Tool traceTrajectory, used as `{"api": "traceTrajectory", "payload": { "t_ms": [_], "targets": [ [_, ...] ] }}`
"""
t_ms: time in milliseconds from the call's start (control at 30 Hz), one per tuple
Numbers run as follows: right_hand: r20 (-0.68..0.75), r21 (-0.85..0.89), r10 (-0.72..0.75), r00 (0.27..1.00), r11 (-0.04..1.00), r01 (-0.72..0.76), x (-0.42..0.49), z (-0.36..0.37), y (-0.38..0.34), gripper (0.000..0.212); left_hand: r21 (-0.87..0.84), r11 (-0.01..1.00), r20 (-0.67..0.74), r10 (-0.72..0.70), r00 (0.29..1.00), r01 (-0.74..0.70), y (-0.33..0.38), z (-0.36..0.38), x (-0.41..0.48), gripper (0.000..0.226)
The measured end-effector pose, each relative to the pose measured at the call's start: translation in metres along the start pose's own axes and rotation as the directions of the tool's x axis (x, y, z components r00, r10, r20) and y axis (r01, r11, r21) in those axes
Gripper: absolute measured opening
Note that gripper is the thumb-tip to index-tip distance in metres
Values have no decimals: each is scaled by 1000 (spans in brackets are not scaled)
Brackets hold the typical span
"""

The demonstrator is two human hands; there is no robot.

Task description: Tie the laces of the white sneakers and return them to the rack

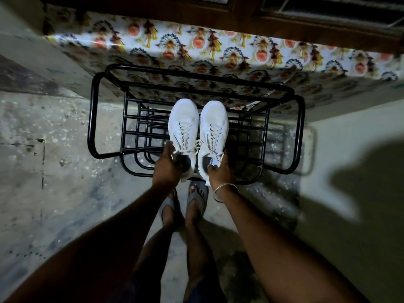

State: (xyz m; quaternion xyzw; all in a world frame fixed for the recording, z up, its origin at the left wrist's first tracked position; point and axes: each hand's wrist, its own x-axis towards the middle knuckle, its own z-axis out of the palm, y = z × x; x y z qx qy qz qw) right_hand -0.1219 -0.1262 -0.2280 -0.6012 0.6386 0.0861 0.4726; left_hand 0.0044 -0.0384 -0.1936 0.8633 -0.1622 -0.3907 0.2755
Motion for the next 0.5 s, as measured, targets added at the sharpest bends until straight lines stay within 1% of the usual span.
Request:
{"api": "traceTrajectory", "payload": {
  "t_ms": [100, 200, 233, 333, 433, 500],
  "targets": [
    [-129, -28, -64, 990, 998, 61, -17, -7, -16, 76, -45, 997, -93, 64, 994, -68, 22, -13, -12, 60],
    [-204, -36, -139, 969, 990, 134, -36, -22, -41, 71, -80, 988, -114, 121, 986, -131, 38, -24, -18, 52],
    [-212, -38, -158, 964, 988, 153, -45, -31, -52, 69, -80, 988, -117, 123, 985, -133, 47, -31, -22, 50],
    [-202, -20, -207, 957, 978, 207, -60, -45, -77, 63, -42, 990, -133, 131, 982, -137, 67, -43, -25, 58],
    [-224, 34, -254, 941, 963, 267, -72, -59, -101, 58, -52, 985, -164, 154, 974, -164, 95, -63, -39, 55],
    [-248, 21, -284, 926, 954, 298, -77, -69, -112, 54, -61, 980, -197, 174, 965, -189, 115, -77, -51, 53]
  ]
}}
